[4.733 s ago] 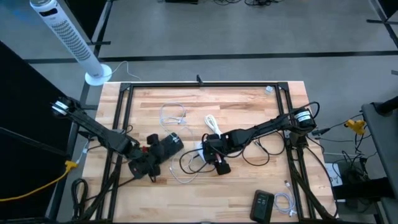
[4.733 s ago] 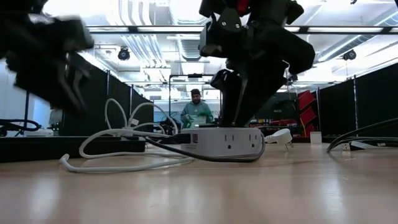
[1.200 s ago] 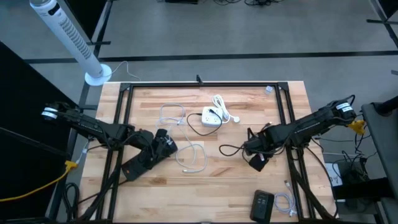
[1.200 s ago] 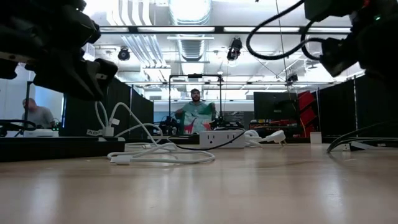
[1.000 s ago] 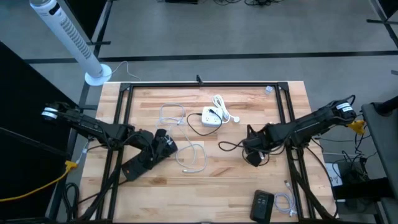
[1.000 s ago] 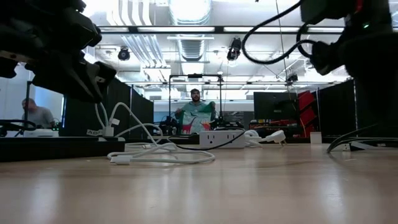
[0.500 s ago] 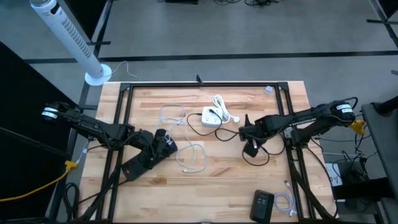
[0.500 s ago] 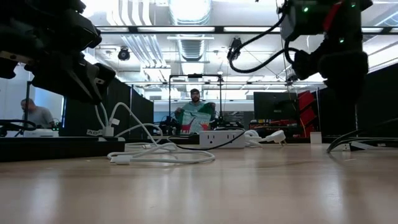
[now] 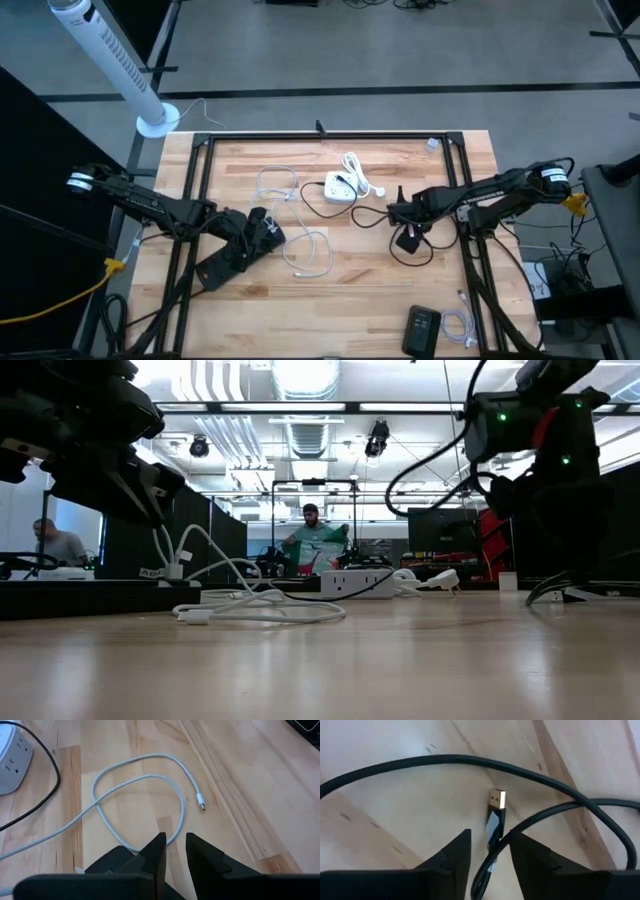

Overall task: Insert USB
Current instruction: Insert the black charger cable into the white charger adapter

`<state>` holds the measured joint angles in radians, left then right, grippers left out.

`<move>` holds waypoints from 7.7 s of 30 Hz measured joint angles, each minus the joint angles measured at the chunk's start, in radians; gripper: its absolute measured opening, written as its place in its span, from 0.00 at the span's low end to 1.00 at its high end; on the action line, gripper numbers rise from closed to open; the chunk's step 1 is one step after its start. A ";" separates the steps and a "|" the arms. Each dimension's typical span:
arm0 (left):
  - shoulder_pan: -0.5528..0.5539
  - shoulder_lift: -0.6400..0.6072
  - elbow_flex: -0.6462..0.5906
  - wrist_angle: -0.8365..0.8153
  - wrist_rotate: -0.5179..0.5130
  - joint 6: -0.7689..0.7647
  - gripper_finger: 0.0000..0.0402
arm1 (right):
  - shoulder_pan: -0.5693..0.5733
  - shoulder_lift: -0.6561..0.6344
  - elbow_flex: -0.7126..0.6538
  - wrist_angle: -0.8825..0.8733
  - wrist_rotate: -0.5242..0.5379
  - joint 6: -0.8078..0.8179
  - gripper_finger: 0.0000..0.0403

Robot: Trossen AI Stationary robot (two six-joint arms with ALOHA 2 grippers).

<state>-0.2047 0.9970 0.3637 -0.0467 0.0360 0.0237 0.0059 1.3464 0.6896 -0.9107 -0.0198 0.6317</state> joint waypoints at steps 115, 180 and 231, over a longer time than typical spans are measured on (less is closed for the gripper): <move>0.159 0.031 0.000 0.300 -0.185 0.186 0.16 | -0.869 -0.132 0.142 0.049 0.371 -0.045 0.04; 0.161 0.065 0.016 0.291 -0.183 0.127 0.16 | -0.618 -0.206 0.140 -0.109 0.282 -0.006 0.04; 0.161 0.065 0.016 0.282 -0.183 0.149 0.16 | -0.557 -0.283 -0.065 0.158 0.541 0.061 0.04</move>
<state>-0.0441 1.0618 0.3794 0.2354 -0.1472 0.1729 -0.5515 1.0634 0.6244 -0.7528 0.5215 0.6925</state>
